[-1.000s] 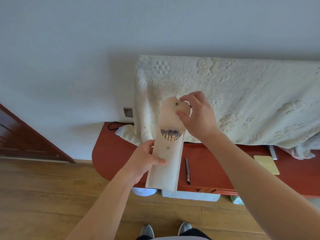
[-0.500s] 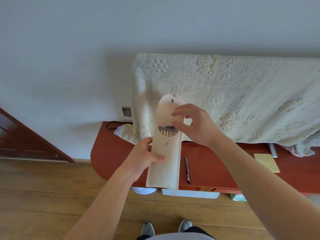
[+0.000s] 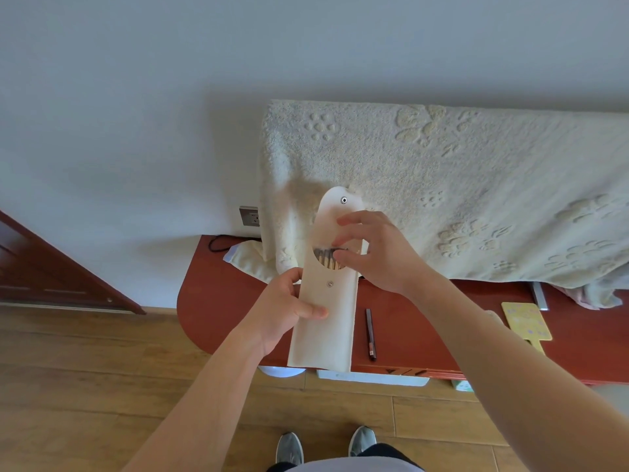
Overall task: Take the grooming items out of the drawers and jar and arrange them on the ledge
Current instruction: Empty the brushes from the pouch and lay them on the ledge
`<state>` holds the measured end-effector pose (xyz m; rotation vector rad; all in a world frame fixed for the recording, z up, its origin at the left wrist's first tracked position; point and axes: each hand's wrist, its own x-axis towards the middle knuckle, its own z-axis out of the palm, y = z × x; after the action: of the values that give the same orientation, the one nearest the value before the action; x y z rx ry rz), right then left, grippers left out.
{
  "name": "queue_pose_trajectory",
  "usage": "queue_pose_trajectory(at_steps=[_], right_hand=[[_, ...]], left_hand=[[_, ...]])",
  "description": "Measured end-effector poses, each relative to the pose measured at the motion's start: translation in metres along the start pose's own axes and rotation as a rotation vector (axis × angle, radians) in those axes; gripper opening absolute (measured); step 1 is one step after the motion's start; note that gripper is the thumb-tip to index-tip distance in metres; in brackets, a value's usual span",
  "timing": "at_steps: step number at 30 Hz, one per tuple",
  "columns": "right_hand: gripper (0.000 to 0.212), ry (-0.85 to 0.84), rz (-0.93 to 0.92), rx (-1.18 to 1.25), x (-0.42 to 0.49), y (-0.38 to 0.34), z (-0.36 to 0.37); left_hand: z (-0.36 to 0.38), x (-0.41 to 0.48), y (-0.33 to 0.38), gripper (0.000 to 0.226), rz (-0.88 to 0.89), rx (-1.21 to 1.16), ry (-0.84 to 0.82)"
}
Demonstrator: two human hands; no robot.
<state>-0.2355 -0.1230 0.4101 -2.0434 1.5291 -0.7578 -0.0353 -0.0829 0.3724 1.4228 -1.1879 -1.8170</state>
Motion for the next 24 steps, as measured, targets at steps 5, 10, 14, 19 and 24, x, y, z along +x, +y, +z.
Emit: queue_pose_trajectory(at_steps=[5,10,14,19,24], right_hand=[[0.007,-0.001,0.024,0.06,0.004,-0.002,0.004],[0.005,0.035,0.012,0.067,0.009,-0.003,0.01],[0.009,0.148,0.019,0.084,0.014,-0.006,0.01],[0.006,0.221,0.049,0.072,0.021,-0.01,0.005],[0.009,0.239,0.105,0.141,0.025,-0.016,-0.002]], left_hand=[[-0.005,0.001,-0.001,0.058,0.0,0.012,-0.004],[-0.013,0.0,-0.002,0.06,0.003,0.042,-0.032],[-0.02,0.0,-0.006,0.06,0.002,0.048,-0.043],[-0.027,0.001,-0.011,0.064,0.004,0.06,-0.089],[-0.03,0.001,-0.016,0.068,-0.007,0.09,-0.126]])
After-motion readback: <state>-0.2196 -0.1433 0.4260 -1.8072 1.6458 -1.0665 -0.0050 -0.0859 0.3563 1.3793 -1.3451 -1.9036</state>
